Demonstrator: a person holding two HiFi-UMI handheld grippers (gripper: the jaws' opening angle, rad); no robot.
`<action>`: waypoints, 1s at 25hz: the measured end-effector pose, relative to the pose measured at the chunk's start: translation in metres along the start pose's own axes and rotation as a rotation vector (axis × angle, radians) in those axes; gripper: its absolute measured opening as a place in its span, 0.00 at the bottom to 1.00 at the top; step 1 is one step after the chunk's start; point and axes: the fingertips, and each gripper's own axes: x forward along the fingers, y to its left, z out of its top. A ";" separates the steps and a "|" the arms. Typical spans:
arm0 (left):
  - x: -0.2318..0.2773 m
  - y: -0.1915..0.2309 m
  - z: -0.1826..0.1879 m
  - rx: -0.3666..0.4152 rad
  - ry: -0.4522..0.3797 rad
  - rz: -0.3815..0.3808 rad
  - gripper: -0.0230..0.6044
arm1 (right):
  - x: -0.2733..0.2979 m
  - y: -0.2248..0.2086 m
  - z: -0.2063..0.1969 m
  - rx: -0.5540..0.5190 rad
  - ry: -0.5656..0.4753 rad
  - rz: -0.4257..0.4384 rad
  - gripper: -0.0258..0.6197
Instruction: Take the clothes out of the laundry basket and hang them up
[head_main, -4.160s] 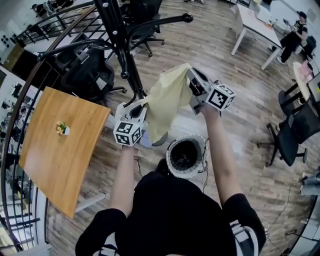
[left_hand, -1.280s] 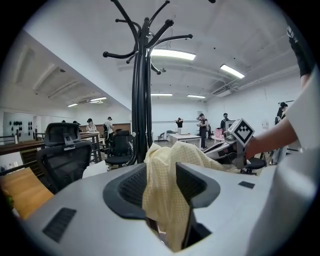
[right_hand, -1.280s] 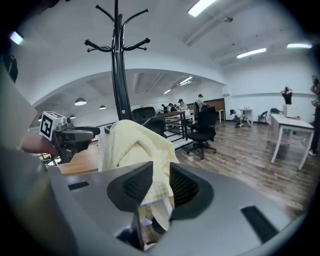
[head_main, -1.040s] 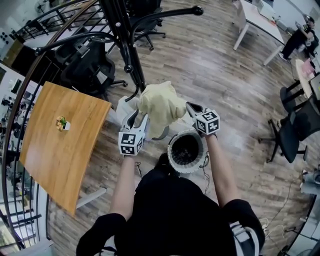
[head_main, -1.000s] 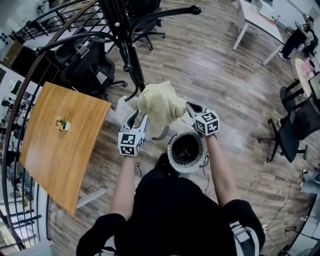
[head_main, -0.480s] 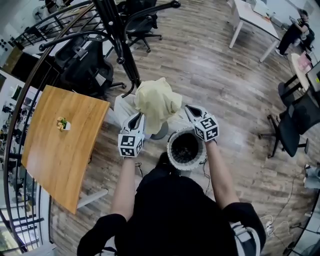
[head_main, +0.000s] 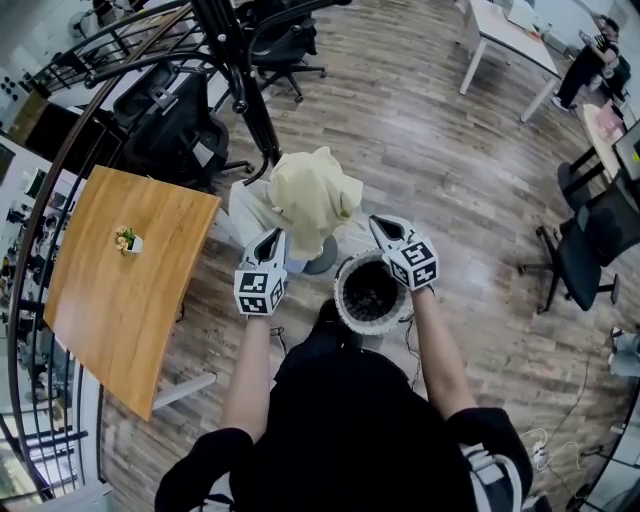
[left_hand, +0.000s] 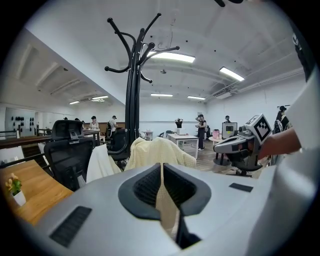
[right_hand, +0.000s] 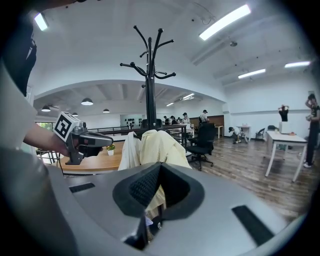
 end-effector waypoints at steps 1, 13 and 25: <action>-0.002 -0.001 -0.002 -0.001 0.002 0.001 0.09 | -0.001 0.002 -0.001 -0.001 0.001 0.003 0.05; -0.028 -0.003 -0.019 -0.021 0.011 0.025 0.09 | -0.013 0.020 -0.019 0.004 0.020 0.025 0.05; -0.041 -0.005 -0.033 -0.044 0.021 0.054 0.09 | -0.016 0.030 -0.032 0.001 0.038 0.049 0.05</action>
